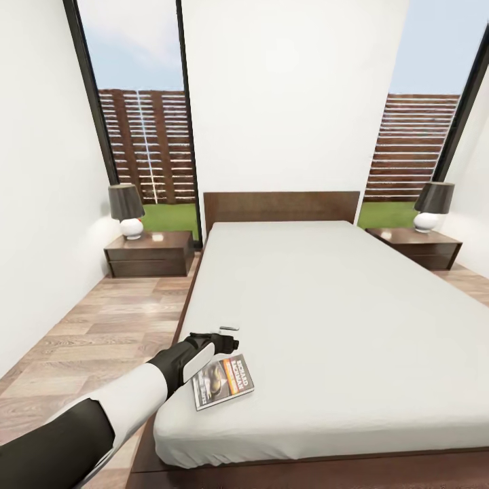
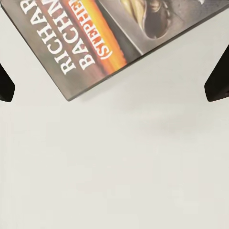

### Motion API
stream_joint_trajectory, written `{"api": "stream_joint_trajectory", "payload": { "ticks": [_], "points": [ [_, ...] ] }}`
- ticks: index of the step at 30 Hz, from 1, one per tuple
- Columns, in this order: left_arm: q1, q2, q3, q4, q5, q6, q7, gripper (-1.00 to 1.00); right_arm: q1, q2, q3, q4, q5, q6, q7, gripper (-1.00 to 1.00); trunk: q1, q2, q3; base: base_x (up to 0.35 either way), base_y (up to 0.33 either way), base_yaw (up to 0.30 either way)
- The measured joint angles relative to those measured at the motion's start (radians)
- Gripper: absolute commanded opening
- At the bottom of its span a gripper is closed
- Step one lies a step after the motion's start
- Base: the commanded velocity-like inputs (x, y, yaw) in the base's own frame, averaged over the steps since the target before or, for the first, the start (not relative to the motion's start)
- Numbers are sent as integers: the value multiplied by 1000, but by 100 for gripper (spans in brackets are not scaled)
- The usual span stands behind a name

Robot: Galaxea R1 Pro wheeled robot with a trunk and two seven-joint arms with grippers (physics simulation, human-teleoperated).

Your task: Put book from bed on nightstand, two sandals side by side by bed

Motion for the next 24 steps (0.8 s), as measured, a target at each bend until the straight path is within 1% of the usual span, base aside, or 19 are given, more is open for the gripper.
{"api": "stream_joint_trajectory", "payload": {
  "ticks": [1, 22, 24],
  "points": [
    [0, 0, 0, 0, 0, 0, 0, 100, 0, 0, 0, 0, 0, 0, 0, 100, 4, -7, -3, 0, 0, 0],
    [0, 0, 0, -1, -1, -3, 0, 100, 0, 0, 0, 0, 0, 0, 0, 100, 4, -7, -3, 0, 0, 0],
    [0, 0, 0, -2, -1, -3, 1, 100, 0, 0, 0, 0, 0, 0, 0, 100, 12, -21, -9, 0, 0, 0]
  ]
}}
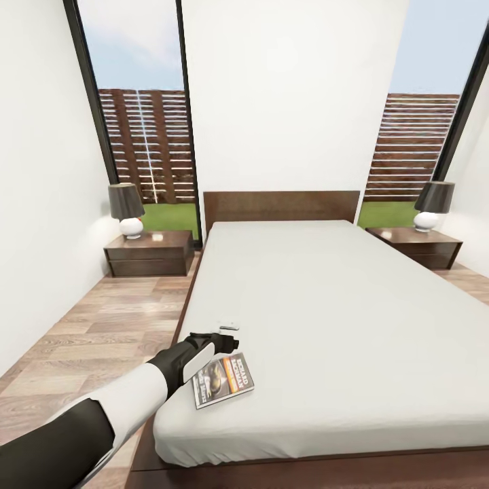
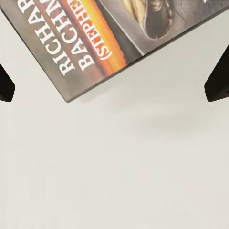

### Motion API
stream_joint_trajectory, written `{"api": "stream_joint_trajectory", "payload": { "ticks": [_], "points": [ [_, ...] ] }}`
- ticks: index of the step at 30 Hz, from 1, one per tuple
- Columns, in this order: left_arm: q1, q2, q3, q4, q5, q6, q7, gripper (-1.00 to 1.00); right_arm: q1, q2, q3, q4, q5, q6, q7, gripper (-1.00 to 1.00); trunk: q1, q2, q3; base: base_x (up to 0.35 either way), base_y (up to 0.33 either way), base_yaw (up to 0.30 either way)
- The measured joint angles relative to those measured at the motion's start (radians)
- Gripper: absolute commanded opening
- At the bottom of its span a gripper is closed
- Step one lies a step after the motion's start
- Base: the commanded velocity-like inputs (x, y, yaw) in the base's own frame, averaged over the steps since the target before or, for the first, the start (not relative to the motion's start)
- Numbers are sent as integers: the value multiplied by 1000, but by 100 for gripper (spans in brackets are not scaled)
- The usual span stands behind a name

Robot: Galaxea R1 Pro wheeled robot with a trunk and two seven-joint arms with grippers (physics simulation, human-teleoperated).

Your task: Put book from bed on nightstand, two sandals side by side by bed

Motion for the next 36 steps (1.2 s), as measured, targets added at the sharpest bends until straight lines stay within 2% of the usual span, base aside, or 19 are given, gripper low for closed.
{"api": "stream_joint_trajectory", "payload": {
  "ticks": [8, 36],
  "points": [
    [0, 0, 0, -1, 0, -1, 0, 100, 0, 0, 0, 0, 0, 0, 0, 100, 31, -56, -25, 0, 0, 0],
    [0, -1, 0, -6, 0, -1, -1, 100, -1, 0, 1, -1, 1, 0, 0, 100, 31, -56, -25, 0, -6, 0]
  ]
}}
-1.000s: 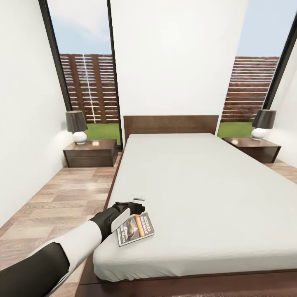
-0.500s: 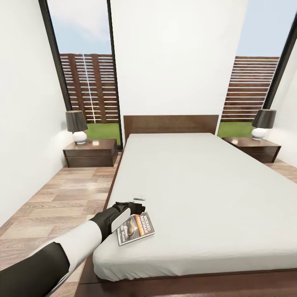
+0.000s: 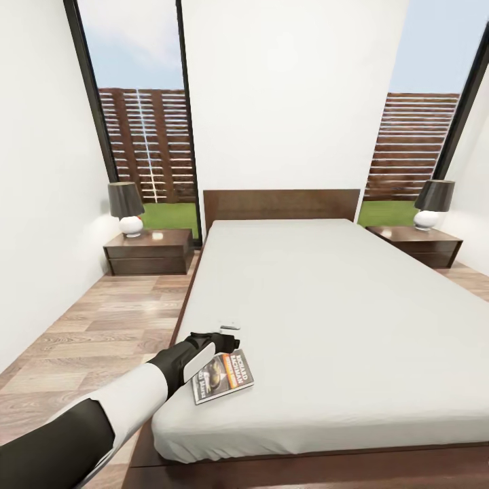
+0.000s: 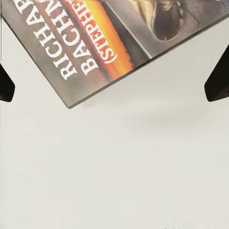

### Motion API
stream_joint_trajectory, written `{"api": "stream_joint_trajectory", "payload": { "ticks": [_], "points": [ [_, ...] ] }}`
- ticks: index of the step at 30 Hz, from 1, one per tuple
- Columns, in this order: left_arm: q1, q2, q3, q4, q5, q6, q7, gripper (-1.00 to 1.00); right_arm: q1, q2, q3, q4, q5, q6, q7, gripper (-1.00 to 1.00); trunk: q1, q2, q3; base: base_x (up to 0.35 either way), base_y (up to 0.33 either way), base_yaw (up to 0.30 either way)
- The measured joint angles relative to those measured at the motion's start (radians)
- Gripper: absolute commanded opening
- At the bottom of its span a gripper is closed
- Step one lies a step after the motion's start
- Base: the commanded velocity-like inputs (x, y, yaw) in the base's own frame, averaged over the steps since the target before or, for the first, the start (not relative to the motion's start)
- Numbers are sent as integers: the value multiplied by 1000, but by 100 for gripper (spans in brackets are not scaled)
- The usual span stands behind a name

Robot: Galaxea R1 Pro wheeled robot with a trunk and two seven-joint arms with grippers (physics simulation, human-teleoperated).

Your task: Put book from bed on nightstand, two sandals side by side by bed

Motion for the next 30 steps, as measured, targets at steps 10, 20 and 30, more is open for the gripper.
{"api": "stream_joint_trajectory", "payload": {
  "ticks": [10, 20, 30],
  "points": [
    [0, 1, 0, -2, 0, 0, 0, 100, 0, 0, 0, 0, 0, 0, 0, 100, 0, 0, 0, 0, -52, 0],
    [0, 1, 0, -3, 0, 0, 0, 100, 0, 0, 0, 1, 0, 0, 0, 100, 0, 0, 0, 0, -14, 0],
    [0, 1, 0, -3, 0, 0, 0, 100, 0, 0, 0, 0, 0, 0, 0, 100, 0, 0, 0, 0, -3, 0]
  ]
}}
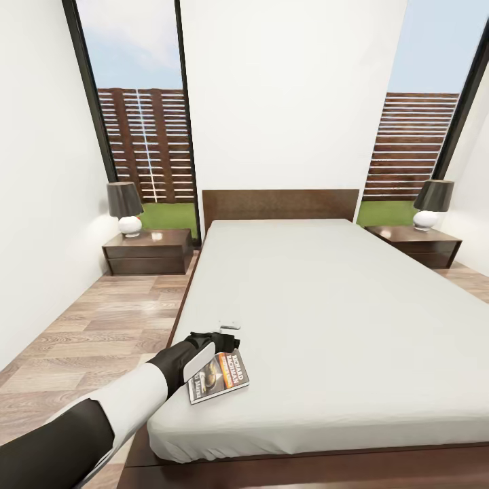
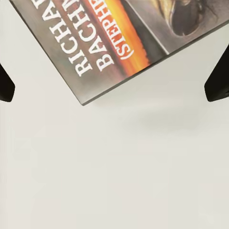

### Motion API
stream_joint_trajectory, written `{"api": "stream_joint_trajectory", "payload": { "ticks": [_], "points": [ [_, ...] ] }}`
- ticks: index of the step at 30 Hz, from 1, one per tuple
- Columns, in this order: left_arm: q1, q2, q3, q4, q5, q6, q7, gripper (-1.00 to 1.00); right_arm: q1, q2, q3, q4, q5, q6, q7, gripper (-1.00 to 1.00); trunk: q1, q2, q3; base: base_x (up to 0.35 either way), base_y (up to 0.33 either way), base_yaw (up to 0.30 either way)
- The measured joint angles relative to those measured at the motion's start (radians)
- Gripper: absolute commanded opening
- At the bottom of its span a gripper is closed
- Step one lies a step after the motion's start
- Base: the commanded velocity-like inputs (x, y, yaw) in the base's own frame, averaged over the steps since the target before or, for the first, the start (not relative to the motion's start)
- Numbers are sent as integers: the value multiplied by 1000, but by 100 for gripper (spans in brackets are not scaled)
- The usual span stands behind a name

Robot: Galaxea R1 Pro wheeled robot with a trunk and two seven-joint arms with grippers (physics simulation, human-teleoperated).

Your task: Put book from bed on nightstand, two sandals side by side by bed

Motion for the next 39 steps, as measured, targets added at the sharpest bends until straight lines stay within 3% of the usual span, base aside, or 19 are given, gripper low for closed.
{"api": "stream_joint_trajectory", "payload": {
  "ticks": [21, 28, 39],
  "points": [
    [0, 0, 0, -1, 0, -9, 0, 100, 0, 0, 0, 0, 0, 0, 0, 100, 0, 0, 0, 0, 0, 0],
    [0, 0, 0, -1, 0, -19, 0, 100, 0, 0, 0, 0, 0, 0, 0, 100, 27, -49, -22, 0, 0, 0],
    [0, 0, 0, -2, 0, -22, 0, 100, 0, 0, 0, 0, 0, 0, 0, 100, 27, -49, -22, 0, 0, 0]
  ]
}}
